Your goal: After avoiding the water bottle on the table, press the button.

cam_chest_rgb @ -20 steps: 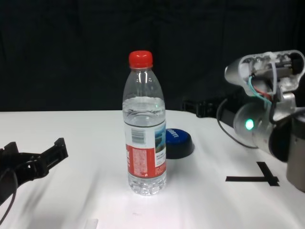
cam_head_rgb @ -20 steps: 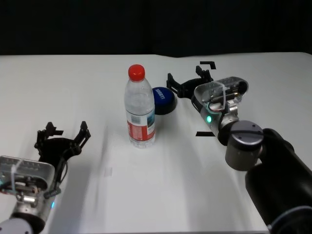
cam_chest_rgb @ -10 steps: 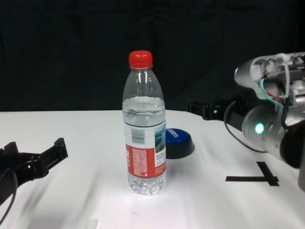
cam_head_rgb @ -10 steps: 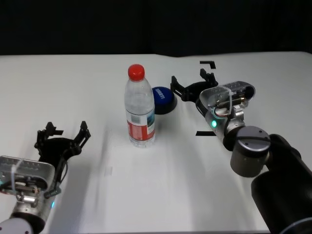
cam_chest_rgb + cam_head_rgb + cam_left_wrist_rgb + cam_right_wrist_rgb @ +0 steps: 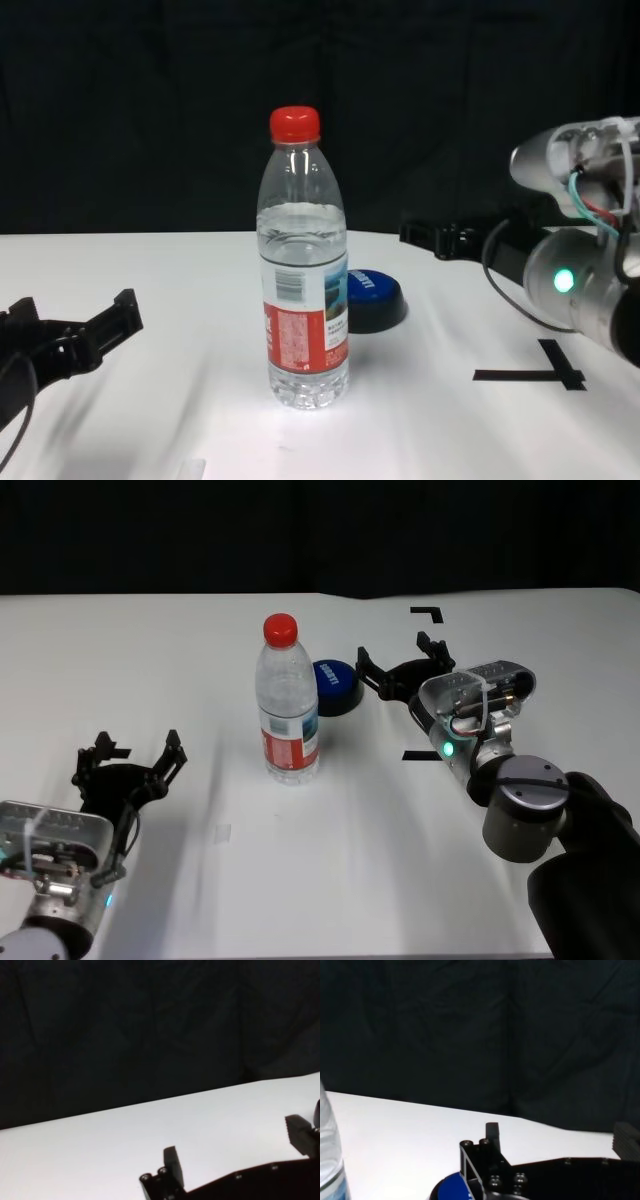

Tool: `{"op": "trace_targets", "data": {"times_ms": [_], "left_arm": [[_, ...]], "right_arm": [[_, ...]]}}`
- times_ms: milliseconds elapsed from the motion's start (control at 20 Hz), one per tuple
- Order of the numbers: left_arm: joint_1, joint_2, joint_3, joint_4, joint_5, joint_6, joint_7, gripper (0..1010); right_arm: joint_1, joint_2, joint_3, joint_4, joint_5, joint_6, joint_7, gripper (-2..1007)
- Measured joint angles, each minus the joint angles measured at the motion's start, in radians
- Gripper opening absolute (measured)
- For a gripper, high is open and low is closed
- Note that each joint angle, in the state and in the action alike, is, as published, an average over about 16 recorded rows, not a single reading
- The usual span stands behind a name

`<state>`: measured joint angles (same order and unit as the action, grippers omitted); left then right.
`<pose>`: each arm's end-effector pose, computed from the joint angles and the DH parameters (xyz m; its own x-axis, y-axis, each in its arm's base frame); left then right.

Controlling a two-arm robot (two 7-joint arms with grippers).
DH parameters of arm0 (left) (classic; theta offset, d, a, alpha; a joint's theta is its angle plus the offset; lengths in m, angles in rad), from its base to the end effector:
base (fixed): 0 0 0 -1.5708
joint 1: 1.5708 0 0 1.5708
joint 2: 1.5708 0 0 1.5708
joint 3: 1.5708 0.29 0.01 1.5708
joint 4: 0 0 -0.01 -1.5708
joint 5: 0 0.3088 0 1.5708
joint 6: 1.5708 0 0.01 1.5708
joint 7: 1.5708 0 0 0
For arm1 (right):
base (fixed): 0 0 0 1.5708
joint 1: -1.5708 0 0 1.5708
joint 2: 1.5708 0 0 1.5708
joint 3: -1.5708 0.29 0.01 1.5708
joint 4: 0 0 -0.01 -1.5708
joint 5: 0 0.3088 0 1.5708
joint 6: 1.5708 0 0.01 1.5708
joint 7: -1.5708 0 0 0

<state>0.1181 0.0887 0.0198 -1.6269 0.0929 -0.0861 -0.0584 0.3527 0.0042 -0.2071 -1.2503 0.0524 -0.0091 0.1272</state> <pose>0.2933 0.0183 -0.3175 0.0939 0.9795 0.1784 -0.9952 0.0973 -0.0104 0.4224 0.0619 -0.2709 0.3161 -0.9484 0.0266 0.9480 0.3168 0.0304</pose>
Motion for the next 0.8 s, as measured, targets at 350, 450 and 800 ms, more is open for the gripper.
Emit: {"op": "trace_targets", "data": {"times_ms": [350, 450, 800], "left_arm": [[0.000, 0.000, 0.000, 0.000, 0.000, 0.000, 0.000, 1003], [0.000, 0.000, 0.000, 0.000, 0.000, 0.000, 0.000, 1003], [0.000, 0.000, 0.000, 0.000, 0.000, 0.000, 0.000, 1003]], "right_arm": [[-0.053, 0.013, 0.004, -0.069, 0.006, 0.017, -0.002, 1003], [-0.069, 0.017, 0.005, -0.088, 0.008, 0.021, -0.003, 1003], [-0.119, 0.033, 0.011, -0.148, 0.015, 0.032, -0.002, 1003]]}}
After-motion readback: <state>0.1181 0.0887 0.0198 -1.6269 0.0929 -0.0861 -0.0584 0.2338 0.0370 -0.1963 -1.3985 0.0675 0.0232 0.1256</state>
